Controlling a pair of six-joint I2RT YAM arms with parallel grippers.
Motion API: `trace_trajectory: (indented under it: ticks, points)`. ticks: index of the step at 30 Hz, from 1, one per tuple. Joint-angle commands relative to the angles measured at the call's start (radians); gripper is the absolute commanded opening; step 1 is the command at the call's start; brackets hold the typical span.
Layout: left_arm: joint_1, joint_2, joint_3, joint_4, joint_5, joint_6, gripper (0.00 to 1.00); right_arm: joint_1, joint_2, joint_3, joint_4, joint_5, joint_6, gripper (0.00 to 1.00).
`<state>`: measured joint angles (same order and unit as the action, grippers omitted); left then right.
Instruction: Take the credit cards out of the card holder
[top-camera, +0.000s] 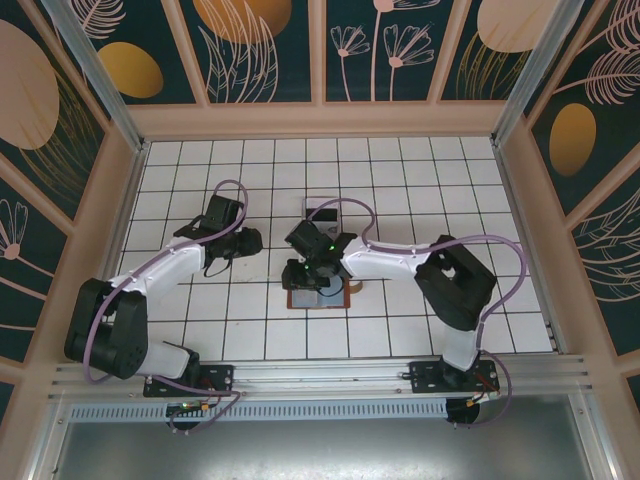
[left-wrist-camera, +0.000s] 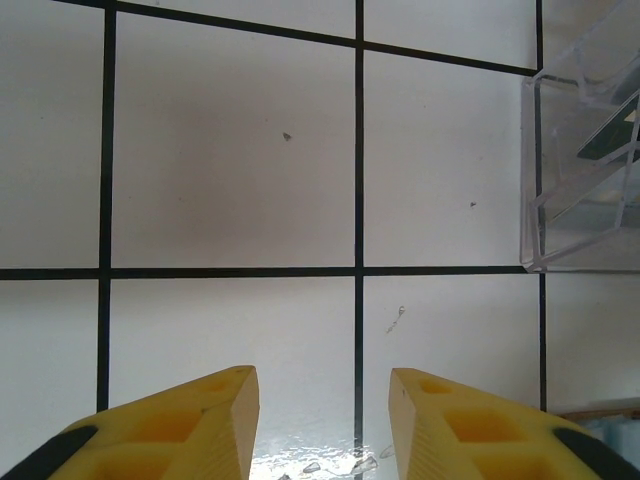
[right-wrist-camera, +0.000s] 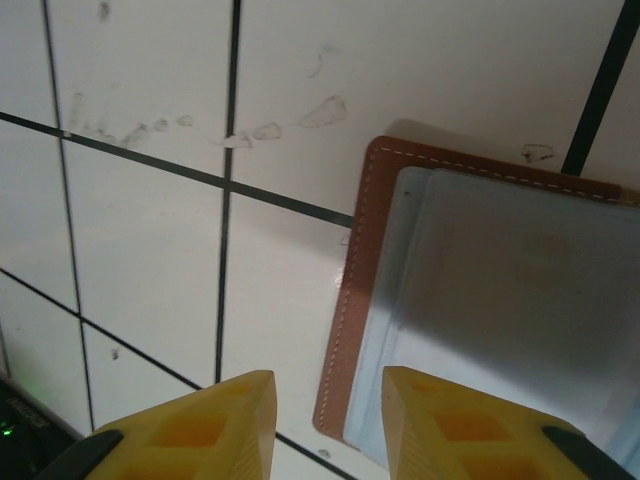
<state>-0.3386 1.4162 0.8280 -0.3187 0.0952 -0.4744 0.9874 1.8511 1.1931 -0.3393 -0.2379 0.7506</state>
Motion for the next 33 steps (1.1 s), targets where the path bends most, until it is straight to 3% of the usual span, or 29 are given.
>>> trace_trajectory:
  ticks: [1,14,33]
  points:
    - [0.004,-0.021,0.008,-0.019,0.012,0.006,0.41,0.013,0.032,0.031,-0.002,-0.003,0.017,0.36]
    - [0.004,-0.02,0.006,-0.019,0.021,0.013,0.41,0.019,0.079,0.064,-0.026,0.007,0.015,0.36]
    - [0.003,-0.013,0.02,-0.011,0.047,0.007,0.43,0.037,0.079,0.076,-0.189,0.14,0.014,0.36]
